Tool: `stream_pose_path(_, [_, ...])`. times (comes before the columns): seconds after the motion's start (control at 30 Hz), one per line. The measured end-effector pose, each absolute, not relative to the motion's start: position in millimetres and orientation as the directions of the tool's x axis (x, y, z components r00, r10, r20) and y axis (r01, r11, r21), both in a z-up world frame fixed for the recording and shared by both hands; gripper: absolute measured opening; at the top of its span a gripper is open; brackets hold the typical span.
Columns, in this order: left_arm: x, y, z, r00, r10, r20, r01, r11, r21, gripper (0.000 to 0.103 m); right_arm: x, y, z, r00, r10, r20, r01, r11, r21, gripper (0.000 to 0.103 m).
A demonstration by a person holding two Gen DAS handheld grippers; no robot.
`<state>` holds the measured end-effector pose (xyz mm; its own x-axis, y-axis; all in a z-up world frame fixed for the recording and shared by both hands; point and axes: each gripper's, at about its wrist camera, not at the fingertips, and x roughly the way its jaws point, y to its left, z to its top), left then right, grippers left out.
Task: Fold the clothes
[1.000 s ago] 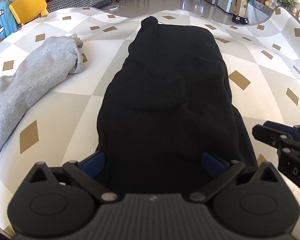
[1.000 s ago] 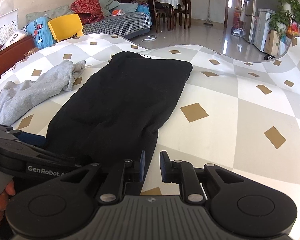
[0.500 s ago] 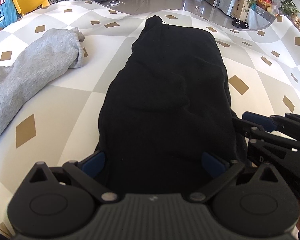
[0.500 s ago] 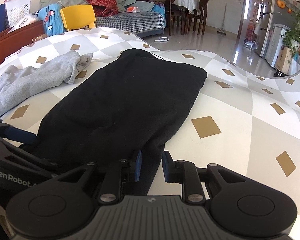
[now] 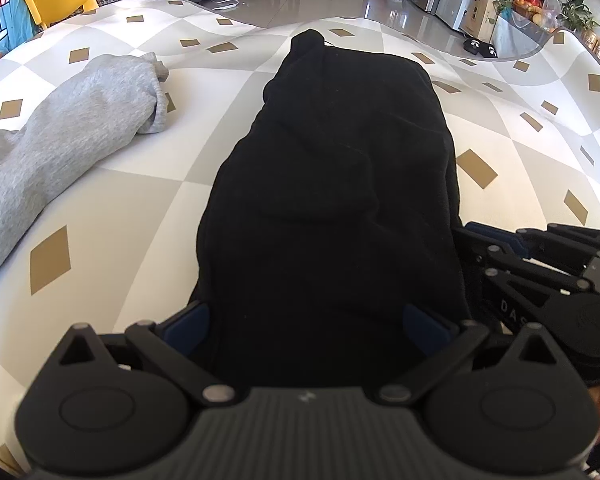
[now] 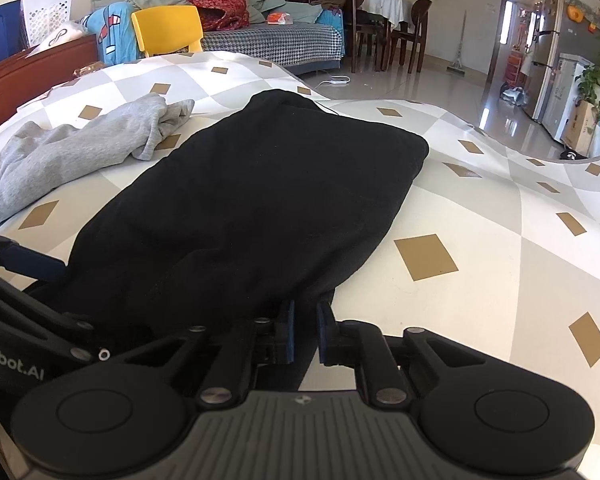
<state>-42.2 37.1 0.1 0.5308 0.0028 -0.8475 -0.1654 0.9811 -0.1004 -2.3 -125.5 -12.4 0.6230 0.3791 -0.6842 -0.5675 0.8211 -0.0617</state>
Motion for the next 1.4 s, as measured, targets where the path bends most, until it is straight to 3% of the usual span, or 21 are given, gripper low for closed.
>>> stream_pose_path(0.23, [-41.9, 36.9, -1.4, 0.531, -0.002, -0.848, -0.159, 0.982, -0.102, 0.103, 6.2, -155.2, -12.1, 0.646, 0.34, -0.684, -0.38, 0.92, 0.098, 0.001])
stream_pose_path(0.6, [-44.7, 25.3, -6.0, 0.516, 0.044, -0.856, -0.103, 0.995, -0.012, 0.103, 6.9, -189.9, -4.2, 0.673, 0.249, -0.696, -0.176, 0.968, 0.177, 0.002])
stream_pose_path(0.83, [-49.0, 25.2, 0.8, 0.541, 0.031, -0.841, -0.126, 0.991, -0.045, 0.103, 0.8, -179.9, 9.5, 0.695, 0.312, -0.648, -0.266, 0.949, 0.172, 0.007])
stream_pose_path(1.0, [-49.0, 25.6, 0.3, 0.534, 0.041, -0.845, -0.143, 0.989, -0.042, 0.103, -2.8, -158.1, 13.4, 0.677, 0.388, -0.626, -0.379, 0.912, 0.155, 0.017])
stream_pose_path(1.23, [-48.4, 23.8, -3.9, 0.508, 0.059, -0.859, -0.124, 0.992, -0.005, 0.103, -9.0, -136.3, 5.4, 0.6, 0.461, -0.654, -0.511, 0.85, 0.13, 0.018])
stream_pose_path(1.4, [-49.4, 22.0, -5.5, 0.506, 0.058, -0.861, -0.109, 0.994, 0.002, 0.103, -12.2, -134.4, -10.1, 0.591, 0.414, -0.692, -0.522, 0.85, 0.063, 0.018])
